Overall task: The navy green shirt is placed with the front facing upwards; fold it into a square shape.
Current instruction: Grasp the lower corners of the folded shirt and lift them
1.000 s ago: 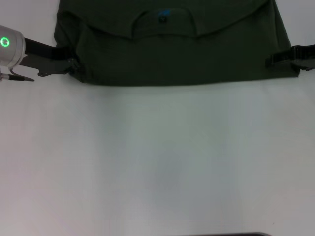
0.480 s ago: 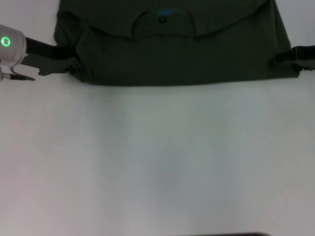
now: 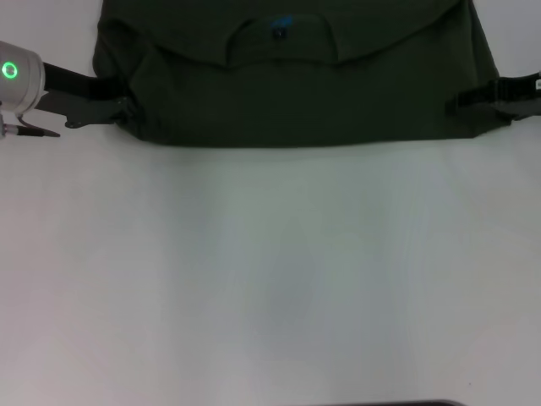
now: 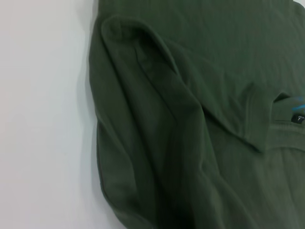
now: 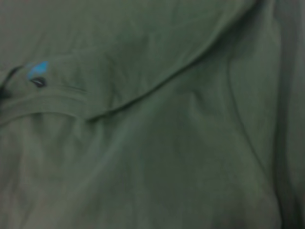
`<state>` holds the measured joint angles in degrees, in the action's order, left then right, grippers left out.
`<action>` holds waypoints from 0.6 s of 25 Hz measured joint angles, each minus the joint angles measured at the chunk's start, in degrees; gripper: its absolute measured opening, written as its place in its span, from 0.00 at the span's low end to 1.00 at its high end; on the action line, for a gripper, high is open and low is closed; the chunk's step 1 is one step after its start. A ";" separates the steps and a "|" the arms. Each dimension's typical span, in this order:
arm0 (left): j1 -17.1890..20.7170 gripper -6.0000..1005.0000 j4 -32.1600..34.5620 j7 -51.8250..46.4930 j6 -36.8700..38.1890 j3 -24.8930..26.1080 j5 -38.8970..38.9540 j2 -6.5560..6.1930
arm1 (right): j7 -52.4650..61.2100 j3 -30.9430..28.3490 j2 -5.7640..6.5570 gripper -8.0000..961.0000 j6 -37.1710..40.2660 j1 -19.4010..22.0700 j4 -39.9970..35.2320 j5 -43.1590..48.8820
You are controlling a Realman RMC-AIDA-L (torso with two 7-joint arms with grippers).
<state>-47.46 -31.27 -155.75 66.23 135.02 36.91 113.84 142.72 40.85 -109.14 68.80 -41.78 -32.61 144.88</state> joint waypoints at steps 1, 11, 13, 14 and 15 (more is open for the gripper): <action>0.00 0.05 -0.01 0.00 -0.04 0.01 0.00 0.03 | -0.07 -0.01 0.00 0.95 0.16 0.00 0.00 -0.47; 0.00 0.05 -0.02 0.00 -0.09 0.01 0.01 0.15 | -0.04 -0.02 -0.01 0.95 0.12 0.50 0.00 -0.95; 0.00 0.05 -0.02 0.00 -0.09 0.04 0.03 0.15 | 0.06 0.13 -0.02 0.95 0.07 0.55 0.00 -0.86; 0.00 0.05 -0.02 0.00 -0.09 0.06 0.03 0.18 | 0.07 0.23 -0.02 0.95 0.11 0.57 0.00 -0.79; 0.00 0.05 -0.02 0.00 -0.09 0.06 0.07 0.21 | 0.05 0.20 -0.02 0.95 0.31 0.56 0.00 -0.82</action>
<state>-47.46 -31.29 -155.74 66.13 135.08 36.97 114.05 142.77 41.05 -109.15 69.11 -41.22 -32.60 144.06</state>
